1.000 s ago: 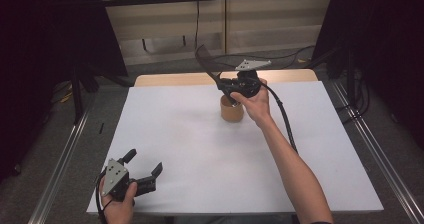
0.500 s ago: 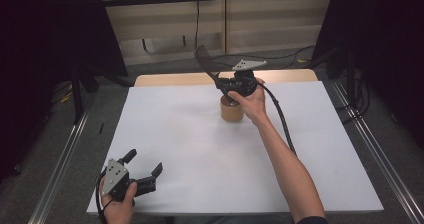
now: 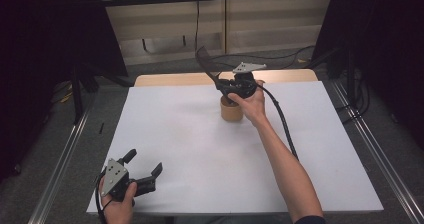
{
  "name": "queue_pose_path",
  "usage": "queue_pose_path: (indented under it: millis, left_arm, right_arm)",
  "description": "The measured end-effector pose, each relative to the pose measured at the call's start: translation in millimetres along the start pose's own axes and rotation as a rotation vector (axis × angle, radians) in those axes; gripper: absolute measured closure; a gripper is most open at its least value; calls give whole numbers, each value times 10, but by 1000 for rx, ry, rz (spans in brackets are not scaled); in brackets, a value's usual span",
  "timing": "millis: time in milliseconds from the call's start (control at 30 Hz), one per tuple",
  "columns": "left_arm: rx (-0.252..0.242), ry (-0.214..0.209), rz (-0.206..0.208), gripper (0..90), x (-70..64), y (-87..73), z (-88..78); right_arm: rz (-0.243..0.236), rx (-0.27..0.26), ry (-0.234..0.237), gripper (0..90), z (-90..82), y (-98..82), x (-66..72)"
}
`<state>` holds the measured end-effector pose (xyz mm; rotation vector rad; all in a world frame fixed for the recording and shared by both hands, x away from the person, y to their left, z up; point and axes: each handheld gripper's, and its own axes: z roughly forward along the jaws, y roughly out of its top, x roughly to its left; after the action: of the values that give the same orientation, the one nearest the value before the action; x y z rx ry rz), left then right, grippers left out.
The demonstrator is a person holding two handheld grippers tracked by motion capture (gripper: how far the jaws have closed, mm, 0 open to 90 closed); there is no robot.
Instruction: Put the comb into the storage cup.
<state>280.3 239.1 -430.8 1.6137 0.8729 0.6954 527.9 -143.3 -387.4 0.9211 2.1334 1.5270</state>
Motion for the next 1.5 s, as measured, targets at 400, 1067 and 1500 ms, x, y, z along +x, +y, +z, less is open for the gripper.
queue_pose_path:
  millis: [400, 1067, 1500]
  left_arm:
    - [6, -3, 1, 29, -9, -1, 9]
    - [10, -6, 4, 28, -19, 0, 13]
    - [12, -2, 7, 28, -18, -3, 18]
  right_arm:
    - [1, 25, -9, 724, -19, -173, -30]
    - [-21, 16, -14, 724, -131, -276, 44]
    - [0, 60, -25, 723, -130, -394, 41]
